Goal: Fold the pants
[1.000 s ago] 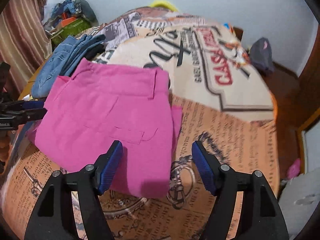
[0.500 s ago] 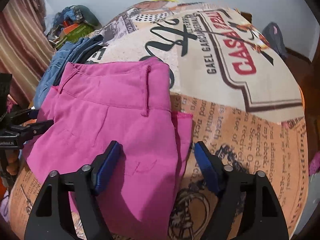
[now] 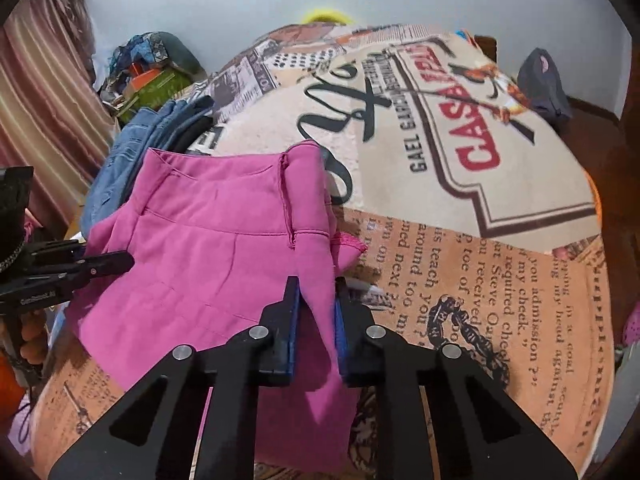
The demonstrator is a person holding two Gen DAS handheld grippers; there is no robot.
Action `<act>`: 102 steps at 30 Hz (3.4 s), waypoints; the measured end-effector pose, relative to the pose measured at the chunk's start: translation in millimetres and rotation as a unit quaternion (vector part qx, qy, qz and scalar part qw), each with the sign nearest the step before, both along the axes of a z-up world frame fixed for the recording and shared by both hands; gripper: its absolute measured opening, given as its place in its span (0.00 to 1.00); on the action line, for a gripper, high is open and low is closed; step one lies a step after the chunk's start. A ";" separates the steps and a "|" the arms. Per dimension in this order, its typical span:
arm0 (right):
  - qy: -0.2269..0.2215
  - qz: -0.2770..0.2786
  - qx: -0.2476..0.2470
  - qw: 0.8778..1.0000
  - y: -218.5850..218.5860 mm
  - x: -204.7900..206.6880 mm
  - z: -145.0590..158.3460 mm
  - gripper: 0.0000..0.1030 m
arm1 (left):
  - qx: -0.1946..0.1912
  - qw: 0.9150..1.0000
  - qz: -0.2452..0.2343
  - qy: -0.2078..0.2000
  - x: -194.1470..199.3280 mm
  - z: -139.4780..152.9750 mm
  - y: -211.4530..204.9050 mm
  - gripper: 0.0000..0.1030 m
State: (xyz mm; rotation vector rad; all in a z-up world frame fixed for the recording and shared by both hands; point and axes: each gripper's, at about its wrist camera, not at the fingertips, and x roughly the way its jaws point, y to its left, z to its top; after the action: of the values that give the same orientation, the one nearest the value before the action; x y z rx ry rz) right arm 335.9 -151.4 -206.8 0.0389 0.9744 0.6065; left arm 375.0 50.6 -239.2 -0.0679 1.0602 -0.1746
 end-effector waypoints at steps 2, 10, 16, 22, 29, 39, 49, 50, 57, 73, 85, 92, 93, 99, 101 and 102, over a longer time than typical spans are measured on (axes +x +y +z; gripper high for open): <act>-0.012 0.003 -0.004 1.000 1.6 -5.8 8.9 0.11 | 0.006 1.000 -0.003 -0.009 -6.3 7.7 -1.4 0.14; -0.050 0.013 0.003 0.999 13.3 -22.6 48.9 0.10 | -0.007 0.998 0.013 -0.054 -28.5 49.5 18.0 0.14; -0.086 0.029 0.013 0.996 42.9 -30.4 86.8 0.10 | -0.011 0.995 0.035 -0.089 -45.2 81.7 54.1 0.14; -0.114 0.049 0.023 0.992 85.7 -32.6 114.8 0.10 | -0.003 0.991 0.060 -0.118 -57.4 106.3 103.0 0.14; -0.133 0.078 0.047 0.987 155.2 -26.1 131.5 0.10 | 0.009 0.986 0.095 -0.139 -61.5 122.7 173.0 0.14; -0.147 0.117 0.030 0.982 242.2 -4.3 119.5 0.10 | 0.017 0.983 0.124 -0.135 -39.2 96.1 251.9 0.14; -0.098 0.119 0.002 0.988 283.0 25.0 58.1 0.10 | 0.035 0.987 0.141 -0.071 0.9 24.3 283.9 0.29; -0.095 0.118 -0.006 0.988 284.6 28.8 51.9 0.10 | 0.036 0.986 0.146 -0.066 3.3 16.6 288.6 0.35; -0.073 0.118 -0.043 0.989 288.1 42.1 32.9 0.25 | -0.030 0.981 0.182 -0.064 -5.0 3.2 325.0 0.61; -0.074 0.088 -0.069 0.991 254.3 26.0 55.7 0.36 | 0.048 0.966 0.254 -0.034 -38.2 11.5 338.5 0.58; -0.168 0.079 0.008 0.983 213.5 -50.4 164.9 0.36 | 0.013 0.960 0.215 -0.177 -133.5 156.7 257.2 0.58; -0.241 0.082 0.057 0.966 185.7 -120.7 233.2 0.36 | 0.024 0.943 0.191 -0.271 -213.5 239.6 192.5 0.58; -0.250 0.082 0.064 0.963 181.9 -130.5 240.7 0.36 | 0.024 0.939 0.188 -0.288 -229.3 251.3 182.5 0.58; -0.298 0.086 0.112 0.944 158.6 -194.4 274.1 0.36 | 0.038 0.916 0.176 -0.360 -304.7 290.8 135.9 0.58; -0.311 0.088 0.129 0.938 151.1 -214.1 280.9 0.36 | 0.048 0.909 0.175 -0.375 -322.1 295.5 125.1 0.58; -0.316 0.089 0.134 0.935 148.4 -221.5 282.9 0.37 | 0.051 0.905 0.175 -0.384 -332.7 297.8 118.3 0.58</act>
State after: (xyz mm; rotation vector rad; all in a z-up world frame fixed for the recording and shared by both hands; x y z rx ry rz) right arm 114.4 -3.0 76.2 -0.0035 0.2659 0.8482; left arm 42.3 168.9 58.6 -0.0836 0.2540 0.1778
